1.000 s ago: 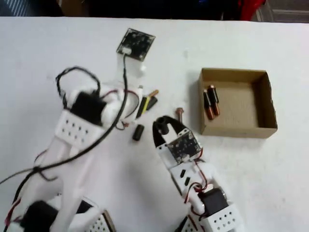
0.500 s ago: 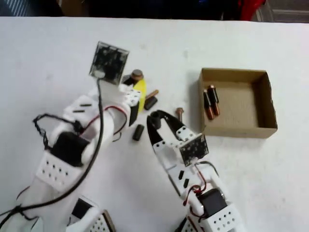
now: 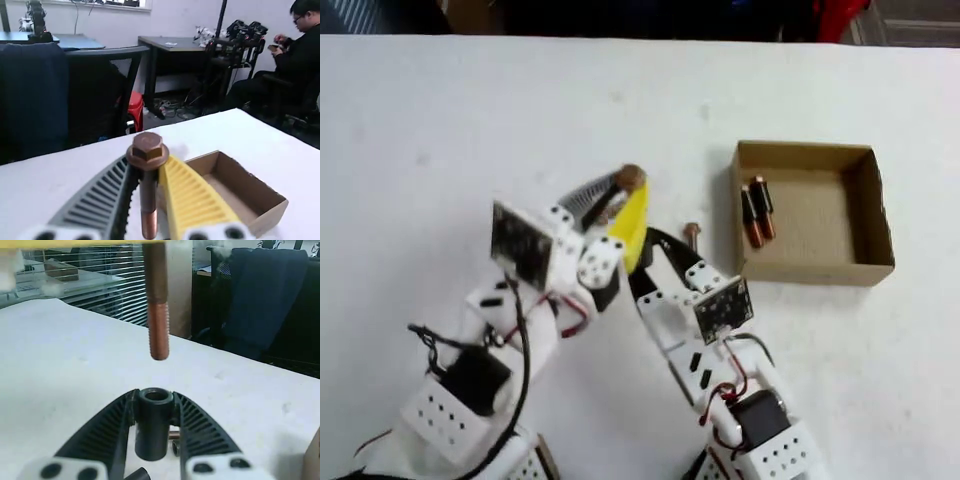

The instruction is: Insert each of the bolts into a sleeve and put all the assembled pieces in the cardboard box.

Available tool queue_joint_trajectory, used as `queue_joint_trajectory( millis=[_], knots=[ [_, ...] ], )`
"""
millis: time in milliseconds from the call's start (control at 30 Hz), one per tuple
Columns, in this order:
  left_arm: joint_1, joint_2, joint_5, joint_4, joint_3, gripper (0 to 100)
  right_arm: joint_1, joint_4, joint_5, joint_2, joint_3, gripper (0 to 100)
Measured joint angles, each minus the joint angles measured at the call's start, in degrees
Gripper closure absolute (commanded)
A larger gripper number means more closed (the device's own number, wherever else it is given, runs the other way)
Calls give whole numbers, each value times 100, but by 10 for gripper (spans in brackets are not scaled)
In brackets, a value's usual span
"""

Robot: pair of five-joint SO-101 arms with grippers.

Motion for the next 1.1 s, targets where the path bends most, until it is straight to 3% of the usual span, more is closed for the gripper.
queue_joint_trajectory(
  millis=[300,433,1100],
  knots=[
    [53,-492,18,-123,589,977,0,0,0,0,0,982],
    [53,-492,404,-114,615,977,0,0,0,0,0,982],
    [44,-527,510,413,615,977,-26,0,0,0,0,982]
  ],
)
